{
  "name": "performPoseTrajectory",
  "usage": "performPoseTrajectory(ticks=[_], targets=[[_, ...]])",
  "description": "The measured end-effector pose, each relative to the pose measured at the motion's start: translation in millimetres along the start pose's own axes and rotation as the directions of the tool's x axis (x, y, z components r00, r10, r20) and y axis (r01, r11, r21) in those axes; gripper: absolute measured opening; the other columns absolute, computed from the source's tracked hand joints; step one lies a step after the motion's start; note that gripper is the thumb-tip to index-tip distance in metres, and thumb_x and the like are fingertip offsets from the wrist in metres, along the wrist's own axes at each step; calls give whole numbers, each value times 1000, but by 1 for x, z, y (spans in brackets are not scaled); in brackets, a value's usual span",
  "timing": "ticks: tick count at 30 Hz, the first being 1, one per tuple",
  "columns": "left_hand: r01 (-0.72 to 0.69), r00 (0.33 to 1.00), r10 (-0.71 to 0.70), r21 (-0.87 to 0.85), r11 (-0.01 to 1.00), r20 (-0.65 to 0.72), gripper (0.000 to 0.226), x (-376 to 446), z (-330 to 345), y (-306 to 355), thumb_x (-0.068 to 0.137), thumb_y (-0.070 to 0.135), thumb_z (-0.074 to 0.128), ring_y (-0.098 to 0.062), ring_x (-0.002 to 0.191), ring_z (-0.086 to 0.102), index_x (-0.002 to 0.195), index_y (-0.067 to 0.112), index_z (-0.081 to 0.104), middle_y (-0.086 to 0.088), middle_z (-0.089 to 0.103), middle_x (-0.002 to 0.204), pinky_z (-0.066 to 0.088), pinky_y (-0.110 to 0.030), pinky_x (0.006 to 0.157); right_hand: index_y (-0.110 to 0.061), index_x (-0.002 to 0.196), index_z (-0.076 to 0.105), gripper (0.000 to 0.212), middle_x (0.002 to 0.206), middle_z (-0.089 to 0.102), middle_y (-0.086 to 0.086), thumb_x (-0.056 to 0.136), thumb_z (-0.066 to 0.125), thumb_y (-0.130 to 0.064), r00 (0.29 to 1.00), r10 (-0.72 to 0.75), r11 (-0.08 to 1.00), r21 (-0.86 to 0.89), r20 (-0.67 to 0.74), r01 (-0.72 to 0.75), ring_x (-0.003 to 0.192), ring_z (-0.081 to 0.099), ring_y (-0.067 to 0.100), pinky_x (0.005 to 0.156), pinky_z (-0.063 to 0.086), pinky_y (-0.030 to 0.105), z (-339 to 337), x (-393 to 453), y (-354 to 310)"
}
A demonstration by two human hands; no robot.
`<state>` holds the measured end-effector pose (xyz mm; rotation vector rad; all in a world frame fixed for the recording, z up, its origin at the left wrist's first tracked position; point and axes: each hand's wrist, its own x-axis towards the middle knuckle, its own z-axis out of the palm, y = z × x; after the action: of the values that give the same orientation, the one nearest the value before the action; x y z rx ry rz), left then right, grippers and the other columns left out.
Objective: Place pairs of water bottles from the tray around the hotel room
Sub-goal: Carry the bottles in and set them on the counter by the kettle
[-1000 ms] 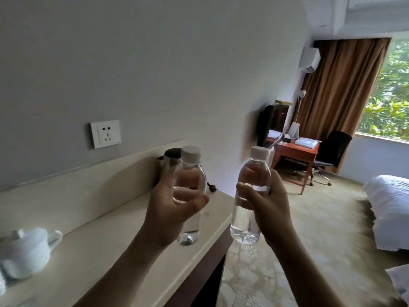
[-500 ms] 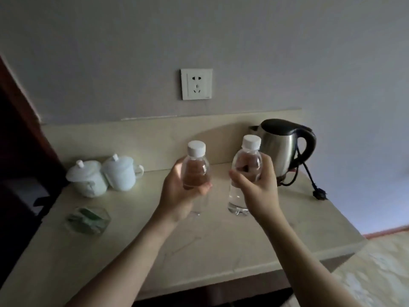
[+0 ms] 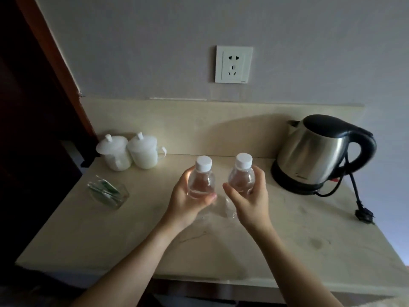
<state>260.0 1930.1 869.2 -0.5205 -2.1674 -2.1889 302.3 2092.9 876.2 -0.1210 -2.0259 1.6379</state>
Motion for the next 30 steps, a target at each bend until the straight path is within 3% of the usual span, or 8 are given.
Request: performPoseTrajectory(ticks=[6,10,13,17,21,24,26,30], targets=[[46,999,-46,35,998,10,57,0,-6,-15,60,23,83,-4,84,65,110,18,56,6,66,92,51,-21,76,-29,123,43,64,101,62,-15,76,82,-11,1000,22,1000,-8,2,-22,84,62,-6,72,50,12,-4,-7,7],[68,997,-51,349,935,-58,62,-18,-4,-30,57,43,88,-7,89,69,107,34,52,7,68,96,56,-31,81,-40,127,41,69,111,61,-31,76,83,-19,996,57,997,-59,74,-52,102,60,-7,84,49,12,-10,-13,17],[153,985,-93,502,851,-143,73,-23,-10,-39,48,56,87,-13,86,71,105,31,49,7,70,95,58,-42,76,-35,121,54,58,107,70,-18,74,84,-20,981,131,987,-107,145,-116,99,66,0,87,54,26,-22,-17,29],[145,989,-127,391,909,-73,66,-8,-26,-42,51,38,90,-15,89,71,108,27,58,0,70,100,58,-44,81,-49,102,53,49,96,70,-30,72,85,-26,956,184,968,-212,228,-136,89,66,-9,75,48,9,-31,-16,32],[125,992,-118,299,946,-42,78,-6,-17,-45,70,20,85,-6,101,68,132,26,38,8,66,111,54,-23,84,-48,108,54,49,94,74,-9,68,83,-42,961,214,958,-231,177,-171,91,70,8,83,56,29,-25,-11,37],[99,989,-48,380,920,-140,65,-1,-9,-49,62,34,89,-6,98,67,112,33,47,7,66,107,52,-25,81,-45,112,53,53,90,72,-12,68,82,-43,972,199,952,-258,126,-162,83,68,4,78,56,30,-18,-5,40],[83,986,-18,393,916,-168,54,10,-9,-50,63,21,92,-4,90,65,98,35,53,0,63,103,50,-20,74,-45,116,52,56,85,70,-17,69,82,-42,978,188,948,-277,91,-157,77,64,1,72,52,24,-13,1,40],[161,984,-131,283,945,-122,52,35,-11,-56,62,15,92,-3,84,71,100,27,58,3,74,94,54,-23,72,-42,122,47,63,86,66,-14,68,78,-51,986,167,918,-367,13,-151,82,62,10,74,53,33,-1,21,46]])
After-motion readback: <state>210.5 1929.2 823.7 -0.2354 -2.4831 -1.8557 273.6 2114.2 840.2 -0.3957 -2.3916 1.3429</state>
